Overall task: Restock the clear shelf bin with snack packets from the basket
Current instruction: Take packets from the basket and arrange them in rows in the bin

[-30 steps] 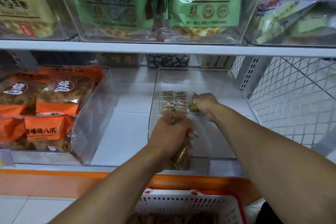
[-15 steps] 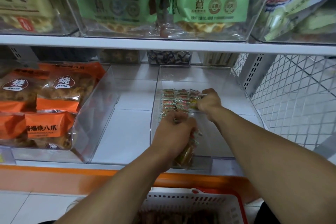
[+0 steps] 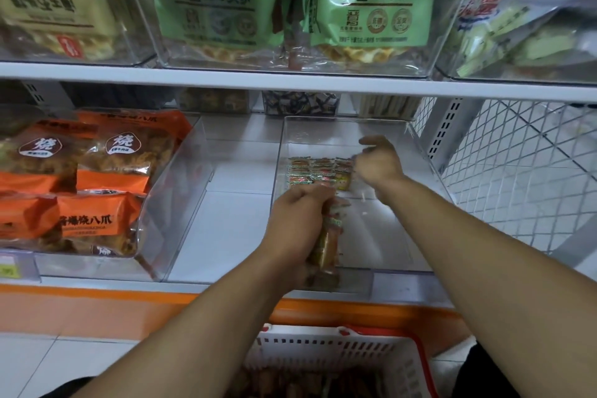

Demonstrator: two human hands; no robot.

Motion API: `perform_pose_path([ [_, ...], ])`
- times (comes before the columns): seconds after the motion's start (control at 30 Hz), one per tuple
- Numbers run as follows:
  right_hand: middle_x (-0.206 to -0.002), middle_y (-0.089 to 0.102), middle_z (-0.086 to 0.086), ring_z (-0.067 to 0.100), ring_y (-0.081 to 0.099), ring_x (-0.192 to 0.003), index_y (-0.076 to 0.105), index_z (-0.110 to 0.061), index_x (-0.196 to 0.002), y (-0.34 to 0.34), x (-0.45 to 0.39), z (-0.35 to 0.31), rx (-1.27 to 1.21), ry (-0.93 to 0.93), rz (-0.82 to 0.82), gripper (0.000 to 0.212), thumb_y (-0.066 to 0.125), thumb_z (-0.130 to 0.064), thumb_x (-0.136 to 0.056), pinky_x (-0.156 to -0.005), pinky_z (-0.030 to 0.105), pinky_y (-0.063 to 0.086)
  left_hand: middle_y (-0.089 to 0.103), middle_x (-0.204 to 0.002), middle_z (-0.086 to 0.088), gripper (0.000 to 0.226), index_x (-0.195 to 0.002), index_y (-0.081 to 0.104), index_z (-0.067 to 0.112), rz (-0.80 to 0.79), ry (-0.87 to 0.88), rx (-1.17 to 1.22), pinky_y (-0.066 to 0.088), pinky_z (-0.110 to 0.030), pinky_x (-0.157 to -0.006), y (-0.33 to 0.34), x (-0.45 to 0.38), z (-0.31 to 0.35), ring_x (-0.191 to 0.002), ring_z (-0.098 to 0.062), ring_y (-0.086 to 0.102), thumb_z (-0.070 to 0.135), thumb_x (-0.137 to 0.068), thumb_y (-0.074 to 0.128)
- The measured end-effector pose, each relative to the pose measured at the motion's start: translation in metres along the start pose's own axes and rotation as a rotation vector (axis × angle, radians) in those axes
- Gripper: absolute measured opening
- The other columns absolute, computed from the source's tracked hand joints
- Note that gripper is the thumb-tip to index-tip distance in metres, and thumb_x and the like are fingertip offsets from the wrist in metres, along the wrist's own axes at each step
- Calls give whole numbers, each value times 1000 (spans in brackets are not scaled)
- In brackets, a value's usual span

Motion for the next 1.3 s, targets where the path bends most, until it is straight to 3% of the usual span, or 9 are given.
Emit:
perform_pose_path([
  [0.1, -84, 67, 8, 16, 62, -58, 67, -16, -98, 11, 50, -42, -140, 10, -334, 13, 69, -28, -95, -61, 35, 50, 77, -100, -12, 18, -108, 69, 22, 56, 139, 73, 56, -62, -92, -8, 10, 20, -100, -38, 73, 30, -93, 72],
  [0.2, -78, 67, 7, 15, 61, -58, 75, -20, -91, 24, 120, -59, -141, 60, -742, 34, 68, -53, -88, -53, 26, 49, 78, -103, -10, 36, -116, 64, 23, 80, 262, 93, 57, -59, -94, -16, 23, 35, -96, -33, 76, 29, -85, 81],
  [0.3, -81, 72, 6, 14, 67, -65, 79, -24, -87, 19, 165, -63, -270, 81, -903, 23, 72, -44, -80, -55, 23, 53, 78, -103, -8, 51, -117, 63, 26, 55, 369, -7, 61, -53, -86, -21, 35, 46, -92, -28, 77, 34, -75, 89],
  [0.47, -91, 76, 10, 16, 73, -76, 72, -5, -108, 7, 177, -61, -402, 90, -874, 32, 69, -13, -77, -62, 24, 59, 76, -95, 3, 62, -118, 63, 34, 5, 512, -270, 59, -23, -65, -23, 52, 50, -83, -12, 76, 51, -65, 90],
  [0.63, -120, 70, 23, 28, 68, -103, 68, 2, -121, -1, 177, -63, -460, 64, -785, 35, 66, -10, -88, -86, 33, 61, 79, -95, 3, 25, -105, 69, 43, 80, 385, -129, 58, -51, -86, -43, 51, 35, -89, -21, 76, 37, -103, 45],
  [0.8, -110, 75, 16, 23, 73, -97, 70, -6, -118, 15, 197, -56, -386, 72, -782, 29, 66, -1, -90, -80, 32, 59, 74, -89, 21, 26, -111, 57, 49, 129, 563, -301, 50, -12, -63, -43, 67, 50, -80, 0, 71, 51, -105, 33],
  [0.93, -98, 76, 13, 20, 74, -78, 68, -11, -115, 28, 214, -51, -423, 137, -841, 25, 70, -7, -90, -63, 26, 57, 75, -87, 10, 23, -115, 54, 47, 131, 579, -325, 55, -28, -71, -42, 71, 48, -81, -9, 71, 53, -105, 34],
  [1.13, -104, 77, 11, 24, 75, -90, 69, -15, -116, 23, 209, -58, -508, 70, -755, 35, 74, -4, -83, -75, 34, 60, 75, -81, 2, 31, -102, 59, 41, 209, 489, -282, 51, -20, -55, -52, 69, 43, -66, -9, 71, 65, -97, 40],
  [1.3, -101, 78, 11, 24, 76, -88, 69, -12, -115, 7, 194, -62, -592, 1, -574, 24, 67, -7, -92, -70, 28, 59, 76, -94, -11, 54, -100, 76, 26, 48, 382, -160, 59, -58, -74, -39, 65, 35, -83, -38, 72, 71, -89, 49],
])
Point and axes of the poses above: each hand's wrist, its own x-axis away from the middle knuckle, its own y-axis out of the palm, z = x × y, the point moved 10 cm from there along -x, towards the middle knuckle
